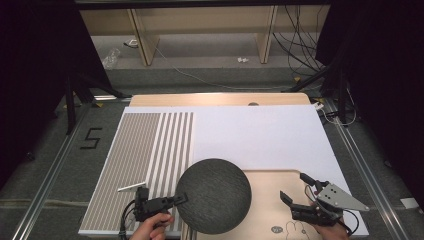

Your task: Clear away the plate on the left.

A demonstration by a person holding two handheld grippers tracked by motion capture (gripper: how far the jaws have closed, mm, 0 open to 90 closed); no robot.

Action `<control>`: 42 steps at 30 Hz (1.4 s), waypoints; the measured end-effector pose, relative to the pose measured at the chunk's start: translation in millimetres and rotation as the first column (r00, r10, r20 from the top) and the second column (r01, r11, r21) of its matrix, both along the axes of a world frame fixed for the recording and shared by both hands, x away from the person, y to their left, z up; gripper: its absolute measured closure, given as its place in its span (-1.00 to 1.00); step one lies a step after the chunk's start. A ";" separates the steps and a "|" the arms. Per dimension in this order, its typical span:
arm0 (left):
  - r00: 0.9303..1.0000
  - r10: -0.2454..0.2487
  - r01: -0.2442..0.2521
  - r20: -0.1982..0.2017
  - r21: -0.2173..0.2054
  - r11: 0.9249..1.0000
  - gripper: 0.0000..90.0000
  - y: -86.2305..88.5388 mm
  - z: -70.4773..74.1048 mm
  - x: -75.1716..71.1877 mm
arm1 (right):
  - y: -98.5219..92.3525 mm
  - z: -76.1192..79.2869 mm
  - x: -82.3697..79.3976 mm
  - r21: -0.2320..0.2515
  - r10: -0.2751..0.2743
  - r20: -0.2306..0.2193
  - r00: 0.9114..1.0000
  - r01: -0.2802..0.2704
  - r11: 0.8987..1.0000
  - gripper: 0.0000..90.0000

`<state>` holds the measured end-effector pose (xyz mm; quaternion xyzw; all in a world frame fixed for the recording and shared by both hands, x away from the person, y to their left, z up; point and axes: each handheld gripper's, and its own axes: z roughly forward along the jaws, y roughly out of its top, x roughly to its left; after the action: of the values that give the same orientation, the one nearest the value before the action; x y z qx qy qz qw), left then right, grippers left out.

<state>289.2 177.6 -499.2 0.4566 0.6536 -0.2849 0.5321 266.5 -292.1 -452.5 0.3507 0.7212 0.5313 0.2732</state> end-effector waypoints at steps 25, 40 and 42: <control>0.988 -0.152 0.153 -0.030 0.058 0.986 0.89 -60.1 -8.0 4.6 | -0.6 0.2 -0.6 0.002 0.000 0.001 1.000 0.000 1.000 -0.69; 0.984 -0.168 0.173 -0.061 0.093 0.981 0.86 -74.1 -15.0 9.3 | -0.3 0.2 -0.9 0.002 0.002 0.002 1.000 -0.002 1.000 -0.69; 0.983 -0.162 0.169 -0.082 0.083 0.982 0.87 -75.4 -17.6 10.1 | -0.4 0.0 -1.0 0.003 0.001 0.000 1.000 -0.001 1.000 -0.69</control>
<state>299.3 102.2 -516.7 0.5218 0.6449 -0.3157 0.4605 265.5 -292.4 -452.5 0.3505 0.7207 0.5324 0.2725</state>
